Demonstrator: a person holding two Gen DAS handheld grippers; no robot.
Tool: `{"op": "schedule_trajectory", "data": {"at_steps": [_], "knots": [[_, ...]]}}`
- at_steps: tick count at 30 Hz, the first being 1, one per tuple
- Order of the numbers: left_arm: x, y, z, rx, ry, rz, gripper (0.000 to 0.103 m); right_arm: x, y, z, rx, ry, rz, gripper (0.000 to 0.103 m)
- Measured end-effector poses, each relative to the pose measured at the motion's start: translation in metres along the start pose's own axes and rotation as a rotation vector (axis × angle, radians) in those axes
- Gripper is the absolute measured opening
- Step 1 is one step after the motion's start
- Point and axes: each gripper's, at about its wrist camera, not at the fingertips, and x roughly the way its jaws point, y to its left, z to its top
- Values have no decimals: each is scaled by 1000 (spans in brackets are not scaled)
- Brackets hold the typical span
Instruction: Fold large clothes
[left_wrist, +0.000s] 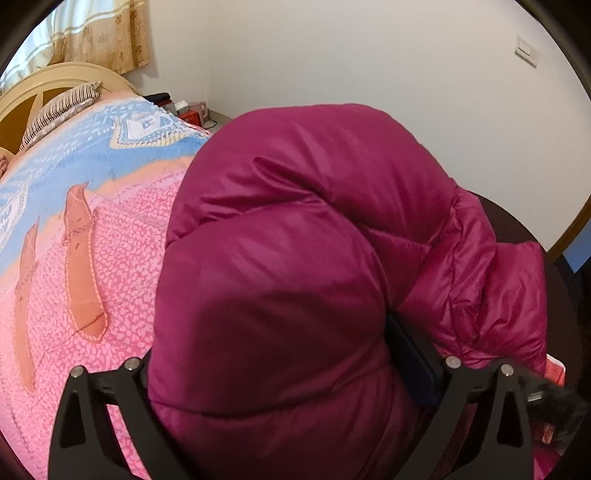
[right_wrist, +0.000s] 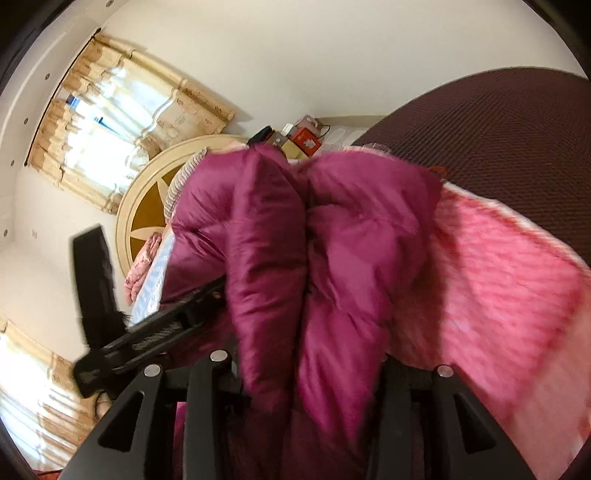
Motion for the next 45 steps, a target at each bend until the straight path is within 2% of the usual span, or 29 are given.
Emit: {"op": "schedule_trajectory", "data": {"at_steps": [4,6,8,10,13,16,19,21,24,26,29,34,38,45], "knots": [[-3,-7,-1,17,-12,41,103,-51,30,13,-103,-150,-165,36],[-5,-14,-3,44,-30,84,103,-58,49,25,-143,-174,-158,36],[-6,-17,-3,62,-43,107,103,-52,68,34,-175,-152,-162,35],[-7,-17,-4,59,-43,104,103,-35,81,41,-199,-127,-219,35],[-10,-18,-6,52,-41,97,103,-7,83,45,-202,-72,-283,35],[-8,-15,-4,51,-41,94,103,19,66,38,-186,-20,-343,33],[-8,-15,-4,40,-24,77,103,37,45,35,-135,-1,-364,31],[-12,-10,-1,17,-14,44,103,41,31,31,-106,-19,-355,31],[-24,5,12,-17,-18,-19,99,46,31,15,-199,-87,-407,32],[-33,11,22,-14,-52,-9,99,46,33,14,-202,-98,-417,32],[-36,23,47,-28,-76,17,100,43,23,16,-154,-93,-370,32],[6,14,76,-12,-9,44,102,44,21,17,-153,-91,-378,32],[43,9,70,-2,68,29,103,43,19,18,-141,-93,-377,32],[48,8,62,17,48,54,103,46,21,18,-147,-90,-396,32]]}}
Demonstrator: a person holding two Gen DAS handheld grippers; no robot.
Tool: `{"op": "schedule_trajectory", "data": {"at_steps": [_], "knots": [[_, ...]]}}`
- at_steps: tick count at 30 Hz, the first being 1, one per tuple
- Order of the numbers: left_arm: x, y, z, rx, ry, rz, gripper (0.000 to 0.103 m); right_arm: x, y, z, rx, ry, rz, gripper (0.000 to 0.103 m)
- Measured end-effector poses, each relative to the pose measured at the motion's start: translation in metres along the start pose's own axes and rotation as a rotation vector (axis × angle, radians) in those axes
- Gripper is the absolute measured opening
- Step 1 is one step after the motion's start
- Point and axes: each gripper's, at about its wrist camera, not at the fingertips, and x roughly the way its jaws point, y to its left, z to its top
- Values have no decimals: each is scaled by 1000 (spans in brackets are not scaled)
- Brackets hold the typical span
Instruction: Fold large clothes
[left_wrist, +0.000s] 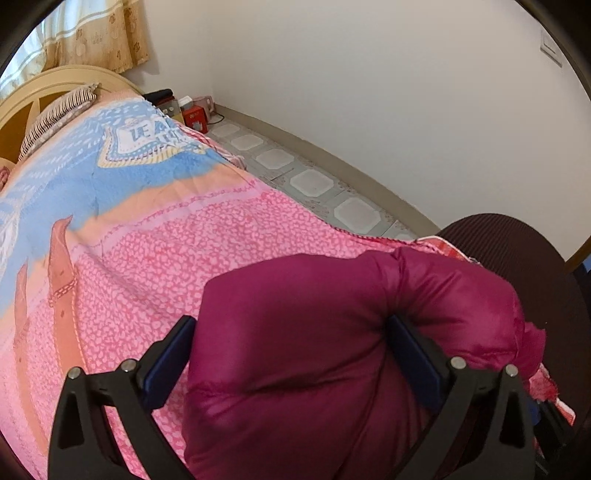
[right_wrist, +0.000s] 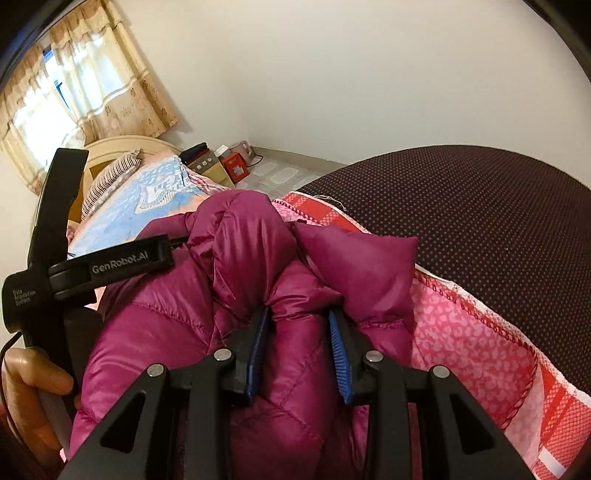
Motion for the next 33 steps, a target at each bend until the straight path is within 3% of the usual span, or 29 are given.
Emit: {"op": "schedule_trajectory", "data": {"at_steps": [2,5,7,11,15,20,24,30,33], "knots": [[-1,3,1,-9,2,-19,103,0,1,0,-4,1,-4,33],[-18,17,-3,-46,13,-118,102,0,3,0,-12,0,-12,33],[-46,29,-10,-38,-12,-144,101,-1,3,0,-12,-2,-15,33],[-102,42,-40,33,-110,-78,101,-3,0,0,3,-13,0,36],[-129,51,-83,33,-109,-107,101,-18,-6,4,34,-5,17,36],[-139,46,-118,45,-109,-98,101,-101,3,-6,-7,-121,43,36],[-147,35,-131,77,-119,-61,101,-148,31,-36,-120,-132,88,36],[-156,26,-152,98,-138,39,102,-126,54,-90,-167,-6,92,36],[-153,27,-160,105,-140,74,102,-106,50,-101,-112,34,99,36]]}}
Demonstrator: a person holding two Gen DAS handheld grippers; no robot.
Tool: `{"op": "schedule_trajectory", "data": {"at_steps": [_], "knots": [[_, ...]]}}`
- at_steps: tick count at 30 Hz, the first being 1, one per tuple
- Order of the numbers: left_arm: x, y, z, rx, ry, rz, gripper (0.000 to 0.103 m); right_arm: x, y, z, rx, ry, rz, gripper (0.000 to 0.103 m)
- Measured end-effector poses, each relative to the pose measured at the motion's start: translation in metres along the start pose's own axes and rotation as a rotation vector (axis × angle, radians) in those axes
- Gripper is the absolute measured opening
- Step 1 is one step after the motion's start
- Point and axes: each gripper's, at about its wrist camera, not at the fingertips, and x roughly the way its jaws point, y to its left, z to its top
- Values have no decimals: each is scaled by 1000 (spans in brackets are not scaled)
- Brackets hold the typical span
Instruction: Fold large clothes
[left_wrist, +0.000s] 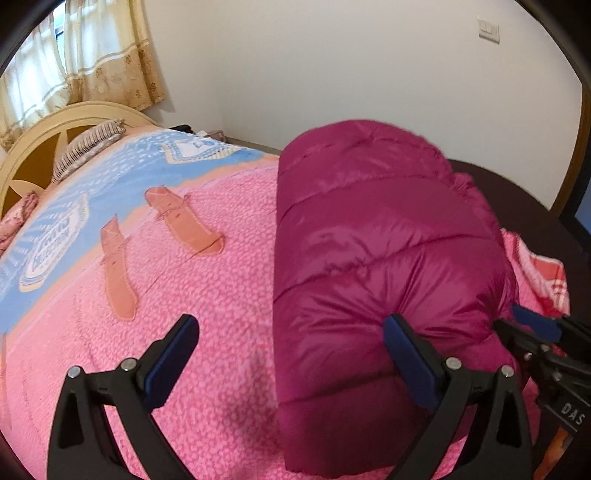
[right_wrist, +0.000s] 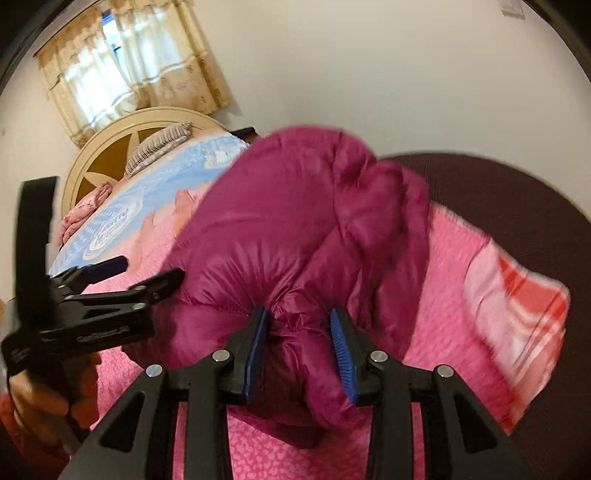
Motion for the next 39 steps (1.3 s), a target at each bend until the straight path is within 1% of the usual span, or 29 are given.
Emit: {"op": "schedule_trajectory", "data": {"at_steps": [3,4,9,11,14,19,23,25,29,32,39], "knots": [[1,-1,-4,-4,-1,11,102,16,-7,-9,83,19,32,37],[2,0,-6,-11,0,11,103,18,-8,-11,89,16,33,37],[8,4,-8,-42,10,10,103,23,0,-16,72,2,-10,37],[7,3,-8,-31,9,23,103,24,6,-17,52,-2,-32,37],[6,0,-9,-17,8,37,103,29,13,-17,48,4,-30,37],[0,6,-17,-76,47,12,103,30,16,-16,51,5,-38,37],[-6,4,-26,-67,43,18,103,29,14,-15,37,7,-56,37],[-6,4,-28,-78,51,10,103,29,19,-16,31,10,-64,37],[-3,11,-33,-134,81,-35,103,26,27,-17,4,22,-89,37],[-3,15,-37,-175,103,-62,103,21,32,-20,1,12,-93,38],[-13,15,-46,-197,121,-96,103,5,35,-30,12,-23,-89,40]]}}
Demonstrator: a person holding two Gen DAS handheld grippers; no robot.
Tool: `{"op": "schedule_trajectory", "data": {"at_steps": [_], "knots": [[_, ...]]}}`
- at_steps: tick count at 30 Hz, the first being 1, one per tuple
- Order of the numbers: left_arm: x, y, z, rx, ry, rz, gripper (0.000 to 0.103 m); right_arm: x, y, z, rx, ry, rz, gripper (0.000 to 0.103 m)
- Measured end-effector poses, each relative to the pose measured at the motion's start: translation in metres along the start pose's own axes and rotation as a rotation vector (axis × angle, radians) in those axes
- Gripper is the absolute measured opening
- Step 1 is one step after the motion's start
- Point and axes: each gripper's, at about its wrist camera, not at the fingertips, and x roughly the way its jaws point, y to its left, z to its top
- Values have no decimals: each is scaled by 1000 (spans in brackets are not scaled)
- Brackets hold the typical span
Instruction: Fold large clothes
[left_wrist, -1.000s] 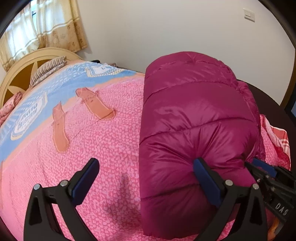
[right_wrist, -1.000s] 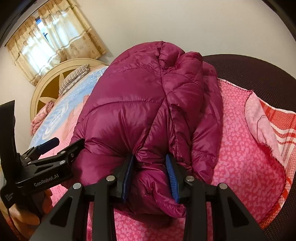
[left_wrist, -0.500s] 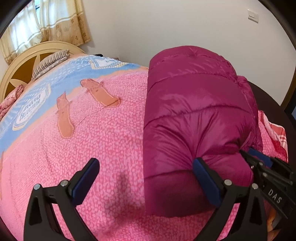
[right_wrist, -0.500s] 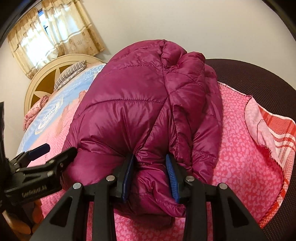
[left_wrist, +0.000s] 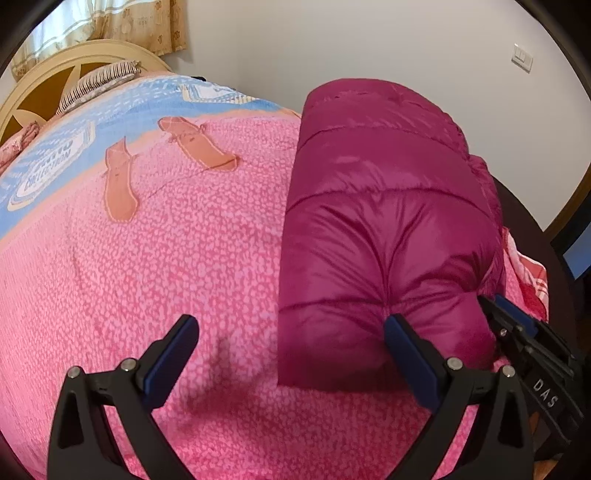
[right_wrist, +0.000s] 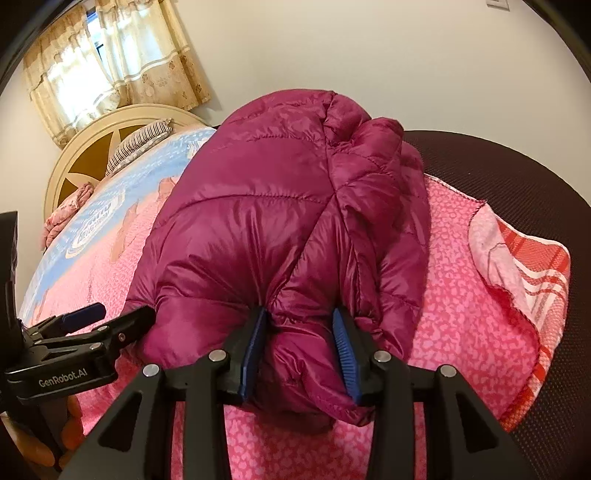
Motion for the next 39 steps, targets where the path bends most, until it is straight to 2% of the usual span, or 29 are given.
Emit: {"op": "schedule_trajectory", "data": {"at_steps": [7,11,16,20,22,26,32,34,36,39], "knots": [[-1,1,-21,-9,67,-47,103,-22,-1,-7,-12,25,-6,46],[6,-2,-43,39,138,-22,102,-33,0,-17,-30,56,-28,53],[9,0,-56,41,193,-7,102,-40,2,-26,-21,139,-32,56],[-1,2,-63,46,229,-14,102,-42,3,-33,10,254,-9,57],[-8,4,-68,48,256,-34,102,-48,3,-38,23,292,15,57],[-28,5,-76,56,269,-63,101,-70,5,-41,14,297,45,58],[-56,-4,-95,63,357,-195,102,-108,8,-39,-1,276,71,59],[-66,-8,-94,55,353,-218,102,-125,12,-35,-20,225,69,60],[-90,-10,-88,65,288,-220,102,-143,14,-29,-38,159,65,60],[-136,-22,-81,103,117,-187,103,-177,17,-16,-46,49,66,60]]}}
